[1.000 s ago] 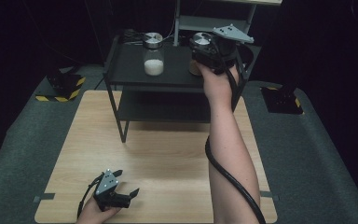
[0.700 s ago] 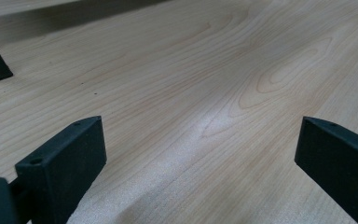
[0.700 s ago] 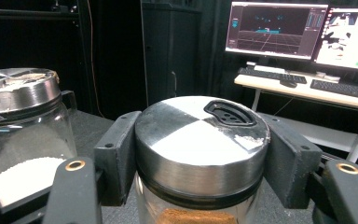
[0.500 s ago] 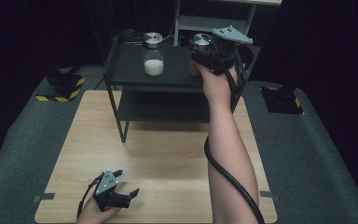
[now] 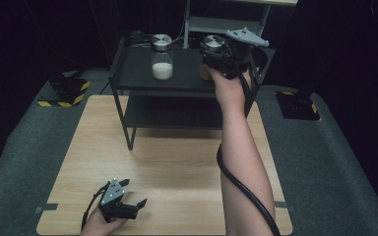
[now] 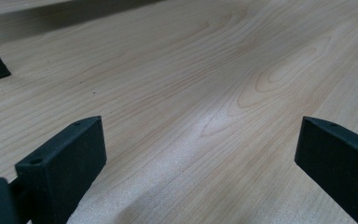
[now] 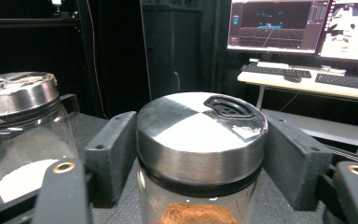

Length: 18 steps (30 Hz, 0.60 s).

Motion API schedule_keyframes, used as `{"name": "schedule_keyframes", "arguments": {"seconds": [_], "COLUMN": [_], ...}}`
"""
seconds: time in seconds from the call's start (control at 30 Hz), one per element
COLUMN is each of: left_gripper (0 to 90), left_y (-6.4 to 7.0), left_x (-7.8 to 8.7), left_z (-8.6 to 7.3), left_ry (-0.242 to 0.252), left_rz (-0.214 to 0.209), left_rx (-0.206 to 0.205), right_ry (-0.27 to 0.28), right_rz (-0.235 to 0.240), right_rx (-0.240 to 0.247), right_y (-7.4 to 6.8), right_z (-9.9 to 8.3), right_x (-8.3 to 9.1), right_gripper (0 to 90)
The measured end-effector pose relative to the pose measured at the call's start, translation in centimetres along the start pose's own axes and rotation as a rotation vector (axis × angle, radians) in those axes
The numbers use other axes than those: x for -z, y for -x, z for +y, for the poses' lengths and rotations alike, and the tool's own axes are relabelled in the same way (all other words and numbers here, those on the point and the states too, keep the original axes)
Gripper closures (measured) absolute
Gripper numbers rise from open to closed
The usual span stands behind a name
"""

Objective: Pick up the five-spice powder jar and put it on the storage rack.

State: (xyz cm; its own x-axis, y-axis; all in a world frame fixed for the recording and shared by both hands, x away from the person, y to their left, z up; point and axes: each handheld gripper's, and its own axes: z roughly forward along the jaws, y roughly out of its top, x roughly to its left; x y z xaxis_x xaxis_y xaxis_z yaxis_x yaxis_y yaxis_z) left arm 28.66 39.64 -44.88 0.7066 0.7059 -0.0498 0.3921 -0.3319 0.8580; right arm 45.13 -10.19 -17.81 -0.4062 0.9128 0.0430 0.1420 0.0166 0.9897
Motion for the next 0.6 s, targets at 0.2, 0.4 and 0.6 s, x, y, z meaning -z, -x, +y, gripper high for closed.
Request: {"name": "schedule_keyframes", "arguments": {"seconds": [0.2, 0.4, 0.6], "left_gripper": [2.1, 2.1, 2.1], "left_y": [0.0, 0.1, 0.0], "left_x": [0.0, 0.0, 0.0], "left_z": [0.0, 0.1, 0.0], "left_ry": [-0.001, -0.004, -0.002], "left_rz": [0.001, 0.001, -0.001], "left_rx": [-0.004, -0.006, -0.002], "right_ry": [0.009, 0.031, 0.035], "right_rz": [0.0, -0.008, 0.0], "right_rx": [0.006, -0.001, 0.005], "right_y": [-0.3, -0.7, -1.1], "right_z": [-0.1, -0.2, -0.3], "right_x": [0.4, 1.3, 2.4], "right_gripper": [17.6, 5.5, 0.0]}}
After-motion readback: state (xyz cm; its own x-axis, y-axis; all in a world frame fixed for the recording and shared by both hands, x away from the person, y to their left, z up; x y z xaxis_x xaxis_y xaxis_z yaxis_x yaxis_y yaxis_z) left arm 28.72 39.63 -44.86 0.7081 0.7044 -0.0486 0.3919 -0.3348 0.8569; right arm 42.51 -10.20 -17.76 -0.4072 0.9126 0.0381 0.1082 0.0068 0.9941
